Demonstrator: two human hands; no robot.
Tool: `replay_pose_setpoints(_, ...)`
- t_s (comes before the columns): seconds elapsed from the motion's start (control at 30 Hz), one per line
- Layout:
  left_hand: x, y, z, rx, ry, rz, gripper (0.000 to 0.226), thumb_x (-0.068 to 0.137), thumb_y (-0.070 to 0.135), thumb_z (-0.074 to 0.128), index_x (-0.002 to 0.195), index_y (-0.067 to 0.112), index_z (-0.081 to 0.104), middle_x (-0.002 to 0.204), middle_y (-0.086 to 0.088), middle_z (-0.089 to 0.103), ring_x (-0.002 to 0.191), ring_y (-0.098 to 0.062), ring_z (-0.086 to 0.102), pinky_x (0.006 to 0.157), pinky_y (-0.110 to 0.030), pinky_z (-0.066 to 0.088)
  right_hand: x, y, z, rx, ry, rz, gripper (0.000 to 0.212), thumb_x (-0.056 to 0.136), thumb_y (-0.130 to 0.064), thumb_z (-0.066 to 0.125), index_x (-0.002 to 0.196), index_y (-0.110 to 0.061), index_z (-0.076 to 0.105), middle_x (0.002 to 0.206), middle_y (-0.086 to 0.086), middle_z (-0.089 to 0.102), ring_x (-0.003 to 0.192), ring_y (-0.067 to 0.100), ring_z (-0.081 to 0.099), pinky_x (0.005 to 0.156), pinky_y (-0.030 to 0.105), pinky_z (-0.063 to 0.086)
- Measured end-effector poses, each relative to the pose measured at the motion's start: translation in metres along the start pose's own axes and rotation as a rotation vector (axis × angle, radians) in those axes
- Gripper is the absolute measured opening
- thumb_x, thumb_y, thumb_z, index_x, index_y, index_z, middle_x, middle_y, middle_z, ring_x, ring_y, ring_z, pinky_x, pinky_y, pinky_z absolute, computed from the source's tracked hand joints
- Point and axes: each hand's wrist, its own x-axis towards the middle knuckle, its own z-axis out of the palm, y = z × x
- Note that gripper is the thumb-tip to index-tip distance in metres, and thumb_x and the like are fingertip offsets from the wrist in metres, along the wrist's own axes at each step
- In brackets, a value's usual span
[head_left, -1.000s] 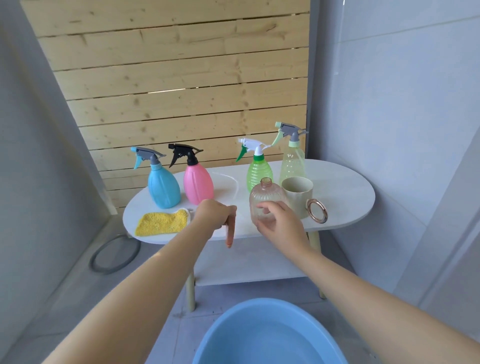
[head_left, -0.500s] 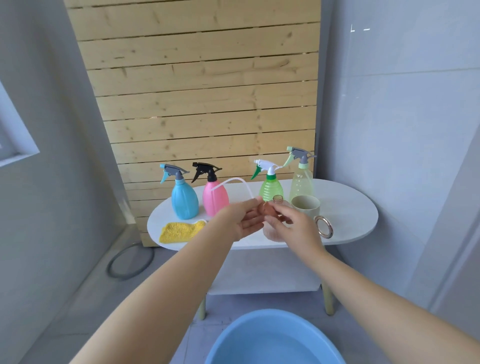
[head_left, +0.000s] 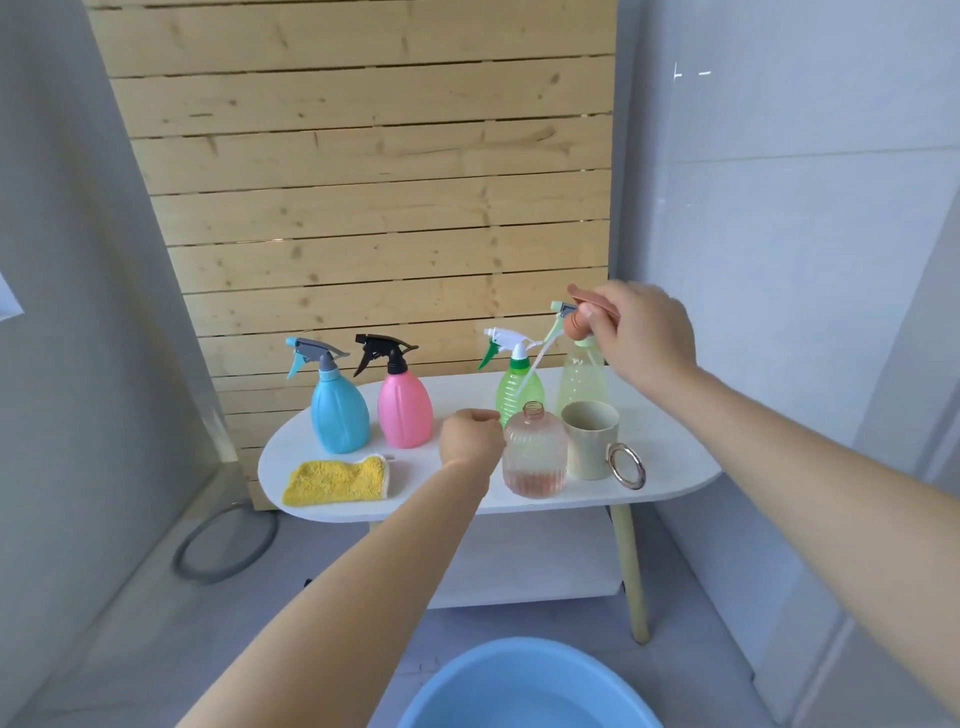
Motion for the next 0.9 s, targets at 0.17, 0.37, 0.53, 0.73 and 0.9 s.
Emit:
replay_pose_setpoints(0.17, 0.015, 0.003, 0.006, 0.115, 0.032, 0.158, 0.032, 0.094, 0.008, 0.045, 0.123, 0.008, 0.058, 0.118, -0.009, 0.064, 0.106, -0.027, 0.061, 0.085, -0.032, 0.051, 0.014, 0.003, -0.014, -0.167, -0.036, -0.210, 0.019, 0.094, -0.025, 0.050, 0.099, -0.016, 0.066, 0.096, -0.001, 0.064, 0.097, 0.026, 0.049, 0.075, 0.029, 0.022)
replay_pose_setpoints(0.37, 0.020, 0.006, 0.021, 0.249, -0.088, 0.276, 0.038, 0.097, 0.014, 0.046, 0.134, 0.013, 0.054, 0.131, -0.001, 0.059, 0.119, -0.021, 0.054, 0.094, -0.027, 0.044, 0.011, 0.003, -0.009, -0.112, -0.031, -0.289, 0.019, 0.091, -0.029, 0.047, 0.088, -0.024, 0.065, 0.094, -0.007, 0.065, 0.084, 0.016, 0.041, 0.077, 0.030, 0.025)
replay_pose_setpoints(0.53, 0.021, 0.001, 0.032, 0.288, -0.124, 0.244, 0.040, 0.096, 0.014, 0.049, 0.136, 0.012, 0.050, 0.136, -0.003, 0.055, 0.124, -0.021, 0.051, 0.099, -0.027, 0.039, 0.000, 0.005, 0.004, -0.116, -0.078, -0.309, 0.033, 0.088, -0.035, 0.040, 0.098, -0.018, 0.066, 0.096, -0.003, 0.066, 0.092, 0.024, 0.050, 0.077, 0.032, 0.026)
replay_pose_setpoints(0.73, 0.028, -0.012, 0.037, 0.274, -0.118, 0.248, 0.021, 0.095, 0.010, 0.049, 0.103, 0.019, 0.067, 0.101, 0.001, 0.065, 0.102, -0.026, 0.054, 0.083, -0.026, 0.042, -0.003, 0.007, 0.019, -0.153, -0.215, -0.295, 0.019, 0.096, -0.030, 0.047, 0.101, -0.020, 0.061, 0.103, -0.005, 0.063, 0.103, 0.022, 0.049, 0.076, 0.030, 0.021)
replay_pose_setpoints(0.9, 0.033, -0.017, 0.038, 0.230, -0.103, 0.247, 0.019, 0.092, 0.022, 0.059, 0.075, 0.027, 0.055, 0.074, 0.009, 0.047, 0.083, -0.019, 0.044, 0.074, -0.028, 0.038, 0.002, 0.006, 0.040, -0.133, -0.428, -0.174, 0.022, 0.098, -0.032, 0.042, 0.109, -0.027, 0.061, 0.109, -0.007, 0.061, 0.112, 0.019, 0.044, 0.094, 0.033, 0.023)
